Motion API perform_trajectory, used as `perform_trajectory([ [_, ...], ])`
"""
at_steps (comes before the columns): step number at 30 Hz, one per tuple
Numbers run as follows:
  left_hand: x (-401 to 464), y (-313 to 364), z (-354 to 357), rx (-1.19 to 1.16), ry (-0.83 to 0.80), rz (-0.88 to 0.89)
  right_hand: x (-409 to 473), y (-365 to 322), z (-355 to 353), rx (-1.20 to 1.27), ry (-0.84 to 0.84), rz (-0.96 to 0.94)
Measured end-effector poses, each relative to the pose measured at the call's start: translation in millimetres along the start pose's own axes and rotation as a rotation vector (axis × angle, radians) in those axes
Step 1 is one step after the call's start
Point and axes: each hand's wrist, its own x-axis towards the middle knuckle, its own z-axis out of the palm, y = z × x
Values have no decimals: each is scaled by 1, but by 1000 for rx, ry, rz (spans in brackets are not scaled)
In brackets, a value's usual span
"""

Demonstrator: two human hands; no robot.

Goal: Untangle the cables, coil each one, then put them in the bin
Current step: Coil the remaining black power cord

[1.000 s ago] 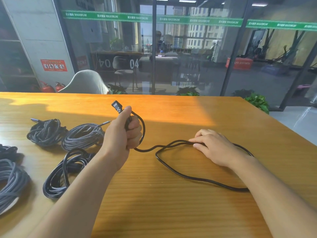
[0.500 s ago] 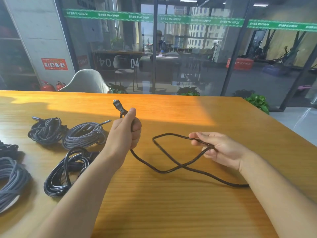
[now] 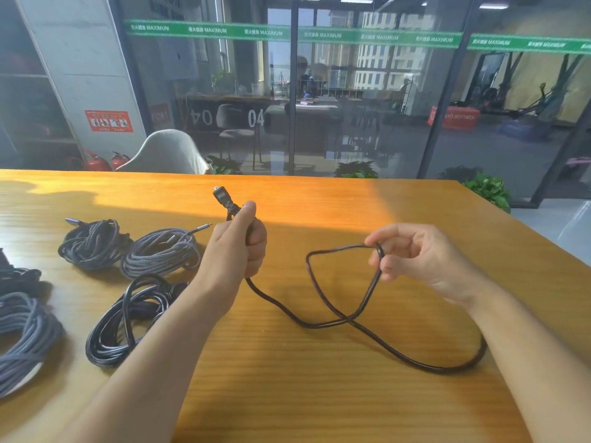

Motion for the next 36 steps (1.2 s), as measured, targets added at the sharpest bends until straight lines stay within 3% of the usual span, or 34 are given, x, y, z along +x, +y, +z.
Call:
perform_trajectory([
  [8,3,0,-1,-109,-1,3,6,14,-12,-706,544,-215],
  [11,2,1,1,-173,-16,0,7,15,-12,-955,641,-268],
  [13,2,2,2,-193,-34,0,10,19,-14,-1107,525,-90],
  [16,0,4,0,-213,-40,-1,10,23,-14,-1151,115,417],
  [18,0,6,0,-234,-32,-4,6,25,-14,-1074,36,522],
  [24,-4,11,0,-269,-34,-6,5,15,-6,-1205,154,253],
  [28,-5,12,3,-273,-53,-9,7,17,-1,-1130,239,79],
  [33,-9,13,9,-298,-77,-21,7,14,21,-970,94,-76],
  [36,-12,15,14,-307,-109,-16,6,2,51,-939,-165,-63],
])
